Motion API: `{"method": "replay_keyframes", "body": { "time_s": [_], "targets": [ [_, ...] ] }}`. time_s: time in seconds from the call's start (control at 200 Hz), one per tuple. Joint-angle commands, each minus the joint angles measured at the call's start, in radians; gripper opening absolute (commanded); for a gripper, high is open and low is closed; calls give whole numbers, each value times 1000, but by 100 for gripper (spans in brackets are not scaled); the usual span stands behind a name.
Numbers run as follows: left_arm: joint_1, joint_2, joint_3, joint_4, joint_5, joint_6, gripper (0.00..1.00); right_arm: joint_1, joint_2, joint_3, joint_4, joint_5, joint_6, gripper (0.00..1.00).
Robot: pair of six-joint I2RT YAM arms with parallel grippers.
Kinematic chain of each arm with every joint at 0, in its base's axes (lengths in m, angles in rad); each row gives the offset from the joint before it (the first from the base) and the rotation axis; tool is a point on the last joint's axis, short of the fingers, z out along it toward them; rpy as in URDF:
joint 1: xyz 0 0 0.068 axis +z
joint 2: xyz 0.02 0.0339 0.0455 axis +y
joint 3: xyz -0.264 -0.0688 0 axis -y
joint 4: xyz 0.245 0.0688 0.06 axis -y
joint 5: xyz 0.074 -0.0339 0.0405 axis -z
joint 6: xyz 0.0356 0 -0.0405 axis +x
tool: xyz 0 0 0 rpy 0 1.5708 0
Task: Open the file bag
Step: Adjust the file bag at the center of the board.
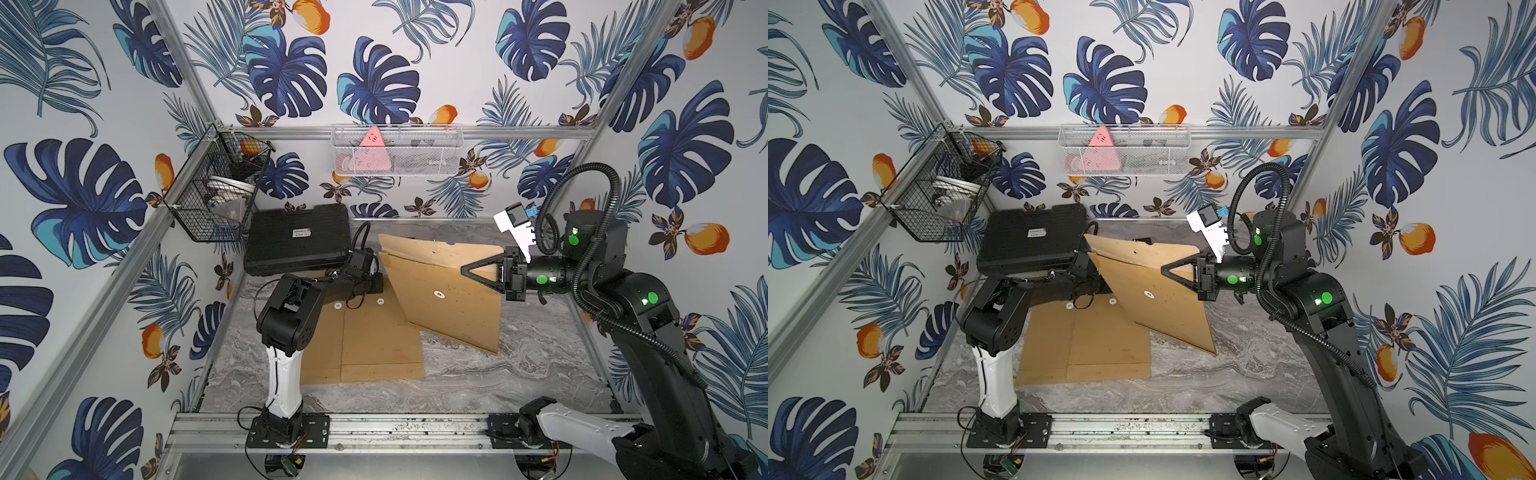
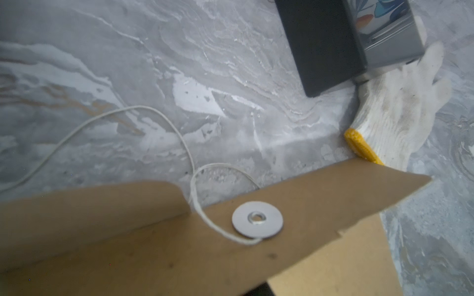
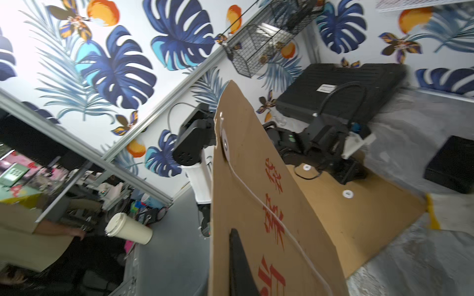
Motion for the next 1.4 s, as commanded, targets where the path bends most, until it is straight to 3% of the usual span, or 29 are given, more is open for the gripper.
{"method": "replay_keyframes", "body": {
  "time_s": [0.0,0.155,0.285,0.385,0.49,0.59,0.946,1.111,1.261,1.316,1.391],
  "targets": [
    [4,24,11,-121,-6,13,12,3,-19,-36,80,-41,40,0],
    [4,14,9,-109,8,23,12,3,73,-92,-67,329,8,0],
    [4,13,9,-112,8,27,12,-25,224,-164,-34,509,-9,0],
    [4,16,7,-109,11,25,13,-98,355,-184,53,489,-7,0],
    [3,16,5,-107,13,23,13,-169,503,-135,88,361,-15,0],
    [3,16,8,-112,12,23,14,-219,672,-5,9,211,-55,0],
    [2,18,7,-102,17,16,21,-246,1039,213,-150,233,-211,0],
    [1,-10,5,-102,11,23,27,-246,1093,199,-142,292,-212,1],
    [2,-21,8,-103,-2,27,36,-246,1080,163,-100,353,-186,23],
    [1,-14,15,-114,-4,32,38,-246,1043,131,-64,358,-174,23],
    [1,-1,19,-113,-1,28,39,-246,964,65,4,354,-154,14]
  ]
}}
